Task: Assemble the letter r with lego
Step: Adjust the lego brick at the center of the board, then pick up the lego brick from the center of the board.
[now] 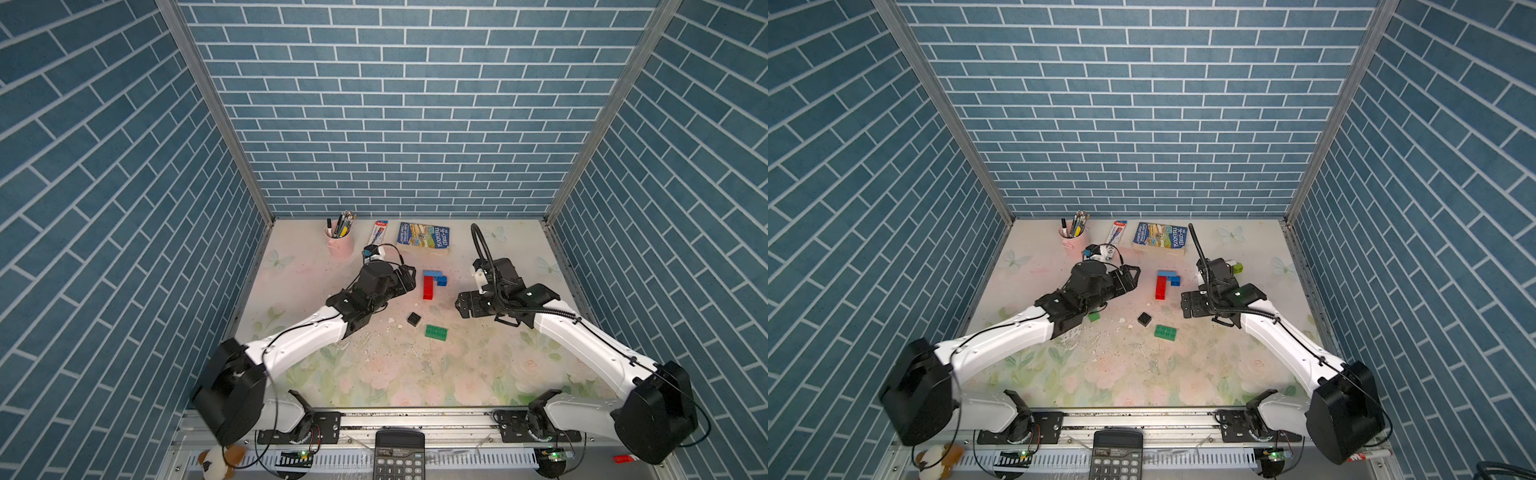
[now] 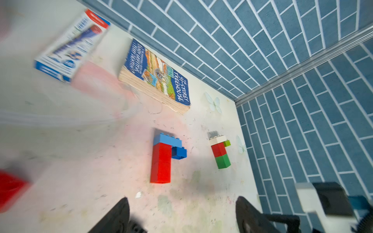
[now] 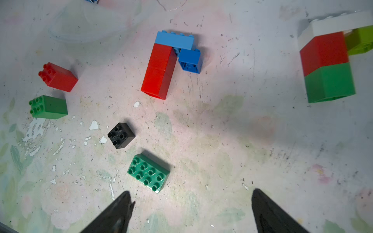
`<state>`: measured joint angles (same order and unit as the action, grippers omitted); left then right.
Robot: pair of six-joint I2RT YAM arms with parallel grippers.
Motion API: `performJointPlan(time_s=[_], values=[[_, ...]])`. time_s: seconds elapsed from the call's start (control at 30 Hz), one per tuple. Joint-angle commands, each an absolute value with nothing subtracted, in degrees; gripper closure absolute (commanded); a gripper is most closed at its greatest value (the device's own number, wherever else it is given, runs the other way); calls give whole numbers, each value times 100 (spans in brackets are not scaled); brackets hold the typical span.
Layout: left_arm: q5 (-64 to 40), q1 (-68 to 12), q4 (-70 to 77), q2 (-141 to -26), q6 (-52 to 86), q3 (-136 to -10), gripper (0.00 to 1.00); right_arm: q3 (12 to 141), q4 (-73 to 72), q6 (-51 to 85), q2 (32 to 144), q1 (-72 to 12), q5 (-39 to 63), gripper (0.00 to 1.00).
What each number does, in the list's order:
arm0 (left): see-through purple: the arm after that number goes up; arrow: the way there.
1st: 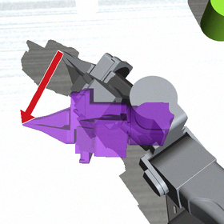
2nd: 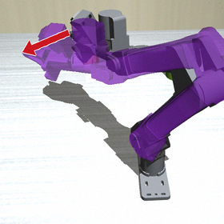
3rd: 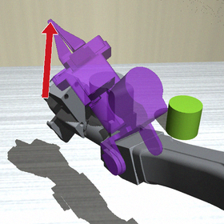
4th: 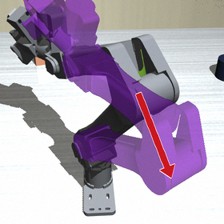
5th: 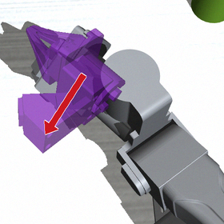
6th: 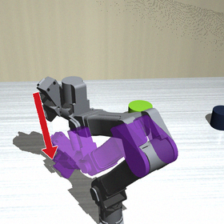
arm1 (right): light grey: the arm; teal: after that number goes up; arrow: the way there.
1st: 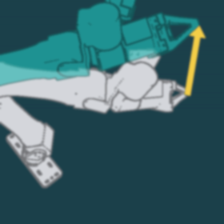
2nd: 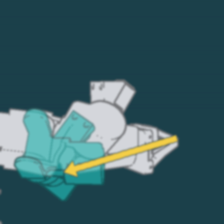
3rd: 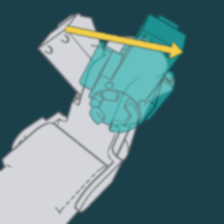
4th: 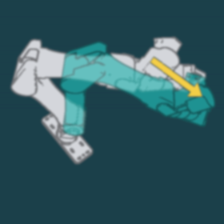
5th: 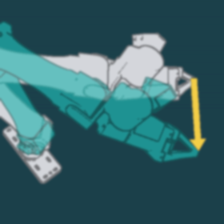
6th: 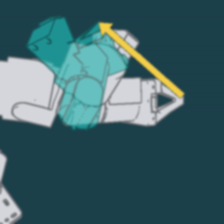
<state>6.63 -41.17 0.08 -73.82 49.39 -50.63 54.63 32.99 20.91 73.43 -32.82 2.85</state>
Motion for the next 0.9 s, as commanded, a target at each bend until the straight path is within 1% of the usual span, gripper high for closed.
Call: performJointPlan(time_s=[0.0, 0.07, 0.2, 0.3, 0.43, 0.5, 0.57, 0.6, 0.7, 0.77, 0.87], values=[[1432, -4060, -2058, -6758, 4145, -4838, 14, 5818, 3297, 2436, 7717, -3555, 219, 9], [1533, -3976, -2532, -6457, 4033, -4764, 12, 5966, 3322, 2578, 7924, -3706, 126, 10], [1211, -3658, -2850, -6357, 3840, -4628, 11, 6365, 3659, 2882, 8306, -3788, 118, 12], [773, -3388, -3161, -6615, 3862, -4890, 10, 7198, 4668, 2945, 8592, -3788, 59, 12], [396, -3397, -3773, -7074, 3948, -5651, 12, 8692, 6286, 2833, 8916, -3736, 98, 12], [410, -3498, -4073, -7176, 4079, -5982, 12, 9046, 6724, 2743, 8943, -3663, 300, 12], [666, -3708, -4248, -7211, 4134, -6235, 12, 9052, 6889, 2629, 8800, -3516, 604, 12], [957, -3838, -4437, -7241, 4286, -6378, 12, 8962, 6920, 2571, 8660, -3403, 829, 12], [1109, -4132, -4786, -7406, 4618, -6832, 14, 8749, 7091, 2241, 8214, -3116, 1153, 13], [1325, -4442, -5067, -7600, 4677, -7188, 14, 8512, 7091, 1956, 7986, -3048, 1126, 14], [1419, -4721, -5578, -8039, 4817, -7676, 14, 8213, 7145, 1965, 7932, -2946, 1094, 18]])
